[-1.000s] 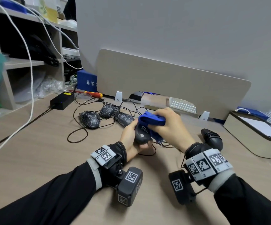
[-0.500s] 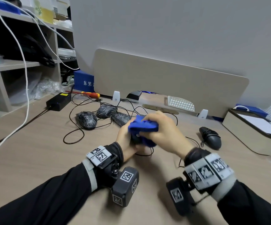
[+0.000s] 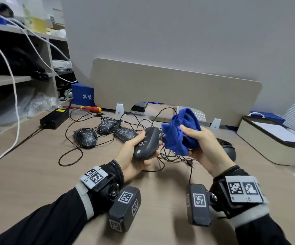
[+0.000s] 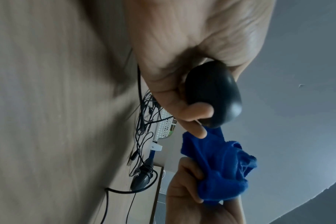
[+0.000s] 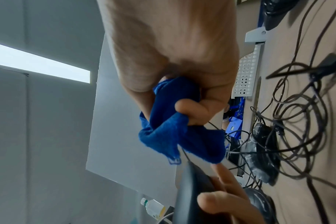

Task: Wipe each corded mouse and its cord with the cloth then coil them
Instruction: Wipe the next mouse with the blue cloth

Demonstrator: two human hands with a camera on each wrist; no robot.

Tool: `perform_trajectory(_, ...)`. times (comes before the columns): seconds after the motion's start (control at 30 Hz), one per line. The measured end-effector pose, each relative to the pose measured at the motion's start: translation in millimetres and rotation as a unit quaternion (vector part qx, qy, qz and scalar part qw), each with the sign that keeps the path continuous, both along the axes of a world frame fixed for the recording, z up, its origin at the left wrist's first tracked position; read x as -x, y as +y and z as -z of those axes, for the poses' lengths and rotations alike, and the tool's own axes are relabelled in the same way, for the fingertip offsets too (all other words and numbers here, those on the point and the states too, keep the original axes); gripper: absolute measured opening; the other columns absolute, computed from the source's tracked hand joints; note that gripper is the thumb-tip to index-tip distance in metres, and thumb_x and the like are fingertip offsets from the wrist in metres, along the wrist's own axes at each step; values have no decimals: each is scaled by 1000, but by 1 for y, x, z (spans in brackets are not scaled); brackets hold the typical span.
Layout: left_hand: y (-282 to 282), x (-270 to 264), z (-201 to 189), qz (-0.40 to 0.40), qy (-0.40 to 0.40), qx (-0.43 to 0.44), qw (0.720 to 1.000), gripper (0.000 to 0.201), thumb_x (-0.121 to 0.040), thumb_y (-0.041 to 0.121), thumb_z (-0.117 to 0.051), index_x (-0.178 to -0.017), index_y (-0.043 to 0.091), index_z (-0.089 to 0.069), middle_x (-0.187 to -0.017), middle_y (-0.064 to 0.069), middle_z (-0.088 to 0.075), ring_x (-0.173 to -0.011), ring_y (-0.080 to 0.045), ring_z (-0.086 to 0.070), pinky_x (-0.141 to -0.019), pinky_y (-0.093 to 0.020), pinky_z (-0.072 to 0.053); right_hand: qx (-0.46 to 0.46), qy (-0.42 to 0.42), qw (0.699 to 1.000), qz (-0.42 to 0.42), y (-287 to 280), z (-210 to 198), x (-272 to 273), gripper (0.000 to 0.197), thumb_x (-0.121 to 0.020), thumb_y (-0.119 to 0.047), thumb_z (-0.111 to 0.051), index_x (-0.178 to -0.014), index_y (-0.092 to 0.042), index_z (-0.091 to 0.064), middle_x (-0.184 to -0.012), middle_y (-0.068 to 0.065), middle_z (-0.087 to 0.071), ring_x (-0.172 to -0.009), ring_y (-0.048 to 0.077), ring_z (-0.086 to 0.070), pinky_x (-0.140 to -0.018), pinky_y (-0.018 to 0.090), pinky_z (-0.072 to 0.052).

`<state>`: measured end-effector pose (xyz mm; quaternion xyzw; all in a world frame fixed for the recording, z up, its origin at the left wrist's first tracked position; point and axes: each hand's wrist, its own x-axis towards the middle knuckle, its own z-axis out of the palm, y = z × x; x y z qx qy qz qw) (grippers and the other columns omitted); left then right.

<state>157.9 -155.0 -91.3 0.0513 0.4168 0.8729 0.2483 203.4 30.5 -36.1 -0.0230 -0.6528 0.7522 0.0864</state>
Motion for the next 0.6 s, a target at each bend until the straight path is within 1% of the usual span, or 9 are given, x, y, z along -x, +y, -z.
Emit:
perform_trajectory(0.07, 0, 2, 1, 10, 12, 7, 1000, 38, -81, 42, -62, -102, 11, -68, -83, -10, -66, -58, -21, -59, -31, -17, -27, -18, 11, 1000, -10, -4, 5, -2, 29, -91, -13, -67, -118, -4, -65, -109, 16, -74, -91, 28, -72, -76, 51, -61)
perform_trajectory(0.13, 2, 2, 4, 22, 44, 22, 999, 36, -84, 44, -61, -99, 12, -65, -74, -8, -60, -52, -20, -54, -32, -16, -24, -29, 29, 999, -23, -10, 6, -4, 24, -92, -11, -66, -115, -3, -66, -103, 11, -75, -89, 27, -71, -69, 49, -61)
perform_trajectory(0.17, 4, 2, 7, 20, 67, 36, 997, 35, -84, 46, -61, -98, 14, -65, -72, -8, -59, -51, -20, -54, -37, -16, -26, -37, 40, 998, -29, -13, 6, -4, 21, -93, -10, -65, -113, -4, -67, -102, 7, -76, -87, 25, -72, -64, 44, -61)
perform_trajectory(0.23, 8, 1, 10, -6, 108, 62, 992, 30, -80, 46, -65, -92, 20, -72, -73, -8, -62, -53, -19, -56, -52, -23, -33, -74, 52, 996, -22, -14, 7, -5, 13, -93, -11, -65, -105, -8, -69, -92, 0, -76, -80, 19, -72, -58, 34, -57)
perform_trajectory(0.27, 9, 0, 11, -23, 129, 73, 989, 26, -80, 44, -66, -92, 22, -75, -75, -7, -64, -54, -18, -58, -54, -25, -36, -98, 49, 994, -13, -13, 8, -6, 7, -92, -13, -67, -99, -10, -69, -84, -2, -75, -74, 17, -71, -54, 31, -56)
perform_trajectory(0.33, 9, 0, 13, -47, 188, 96, 976, 30, -84, 35, -64, -103, 15, -73, -81, -8, -68, -58, -16, -60, -48, -24, -45, -146, 29, 989, -3, -12, 11, -4, 6, -89, -16, -72, -89, -12, -67, -72, -2, -70, -64, 13, -68, -49, 28, -54)
perform_trajectory(0.4, 10, 0, 14, -49, 228, 126, 964, 33, -88, 31, -62, -111, 8, -69, -83, -9, -69, -59, -15, -61, -45, -24, -48, -148, 2, 989, 1, -12, 15, -2, 11, -88, -19, -75, -90, -11, -67, -73, 1, -70, -64, 15, -68, -54, 34, -58)
perform_trajectory(0.47, 10, -1, 14, -44, 233, 133, 962, 28, -93, 26, -59, -112, 6, -67, -79, -6, -68, -54, -12, -60, -42, -22, -47, -113, -12, 993, 9, -13, 18, 0, 18, -88, -21, -75, -98, -8, -68, -82, 6, -73, -70, 19, -71, -62, 44, -61)
perform_trajectory(0.6, 11, -3, 12, -37, 236, 126, 963, 24, -94, 22, -57, -107, 5, -68, -75, -4, -68, -52, -11, -60, -42, -19, -45, -91, -25, 995, 25, -14, 20, 4, 24, -91, -22, -72, -106, -4, -67, -95, 13, -74, -78, 22, -73, -68, 47, -63)
